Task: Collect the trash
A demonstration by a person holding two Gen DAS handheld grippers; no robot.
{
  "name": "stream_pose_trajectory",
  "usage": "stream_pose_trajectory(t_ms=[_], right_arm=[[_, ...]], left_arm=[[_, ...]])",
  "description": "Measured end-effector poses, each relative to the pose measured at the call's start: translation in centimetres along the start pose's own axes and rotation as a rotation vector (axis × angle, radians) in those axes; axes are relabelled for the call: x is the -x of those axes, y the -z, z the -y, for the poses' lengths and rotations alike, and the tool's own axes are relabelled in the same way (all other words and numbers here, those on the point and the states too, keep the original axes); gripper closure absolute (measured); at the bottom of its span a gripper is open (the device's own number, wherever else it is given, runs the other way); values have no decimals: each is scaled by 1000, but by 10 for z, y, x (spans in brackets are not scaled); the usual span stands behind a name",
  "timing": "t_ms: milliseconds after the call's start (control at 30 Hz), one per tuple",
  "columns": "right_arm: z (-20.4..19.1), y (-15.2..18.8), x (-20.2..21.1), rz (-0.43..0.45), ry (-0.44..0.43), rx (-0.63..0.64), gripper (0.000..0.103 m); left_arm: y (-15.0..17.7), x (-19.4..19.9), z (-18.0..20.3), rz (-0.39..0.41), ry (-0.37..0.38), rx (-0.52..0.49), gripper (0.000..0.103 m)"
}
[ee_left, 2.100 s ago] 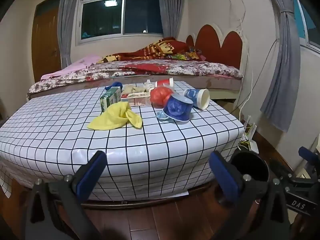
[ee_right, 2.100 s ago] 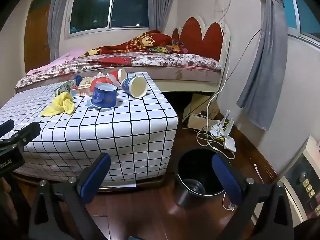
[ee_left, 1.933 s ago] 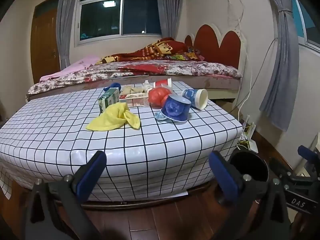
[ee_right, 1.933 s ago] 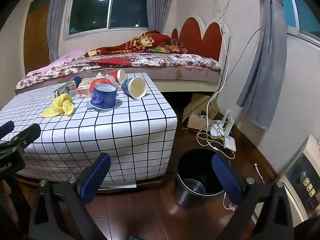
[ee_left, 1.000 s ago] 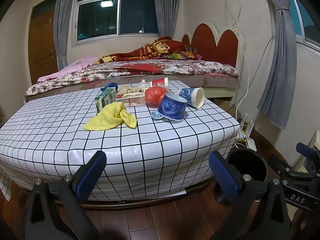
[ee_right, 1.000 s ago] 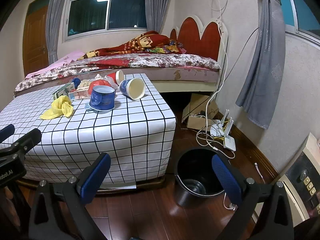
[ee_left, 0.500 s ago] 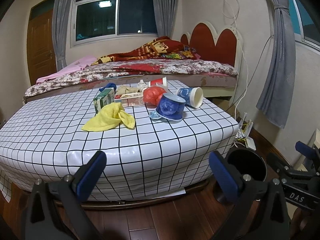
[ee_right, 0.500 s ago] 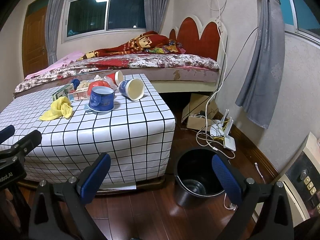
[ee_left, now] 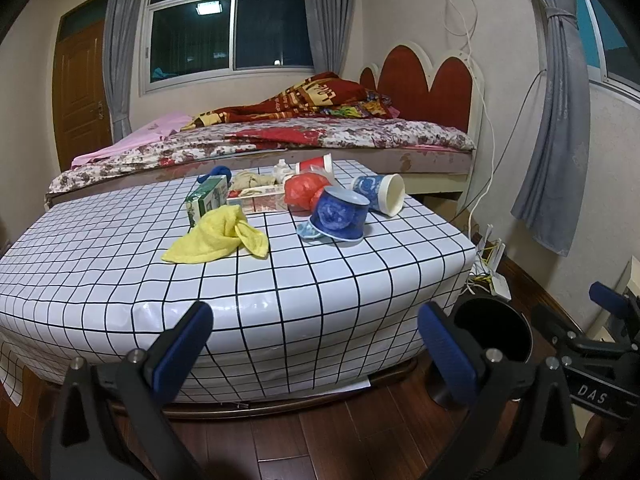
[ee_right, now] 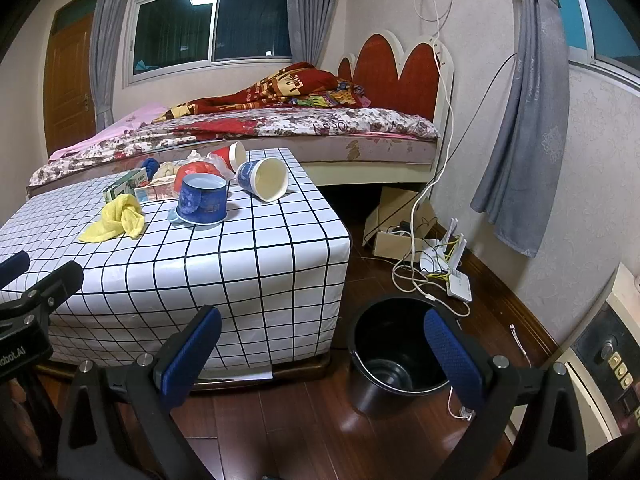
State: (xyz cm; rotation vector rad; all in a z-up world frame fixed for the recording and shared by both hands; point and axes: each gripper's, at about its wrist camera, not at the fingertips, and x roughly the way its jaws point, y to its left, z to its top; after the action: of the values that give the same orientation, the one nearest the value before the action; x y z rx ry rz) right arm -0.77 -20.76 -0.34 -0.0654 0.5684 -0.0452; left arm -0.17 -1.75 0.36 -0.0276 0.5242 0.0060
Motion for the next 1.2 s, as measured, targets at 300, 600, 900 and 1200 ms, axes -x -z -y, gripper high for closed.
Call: stream_pose_trajectory(t_ms=[300,600,900,1200], right_arm=[[2,0,2,0,2,-6,1],[3,0,1,2,1,-7,1],[3,0,1,4,2,-6,1],[1,-1,0,0,2,-2,1]], left_arm=[[0,-1,-1,-1,3,-1,0],[1,-1,1,-2,4,-4,0],[2,0,2,-3,4,-4,0],[7,0,0,-7,3,-2,0]])
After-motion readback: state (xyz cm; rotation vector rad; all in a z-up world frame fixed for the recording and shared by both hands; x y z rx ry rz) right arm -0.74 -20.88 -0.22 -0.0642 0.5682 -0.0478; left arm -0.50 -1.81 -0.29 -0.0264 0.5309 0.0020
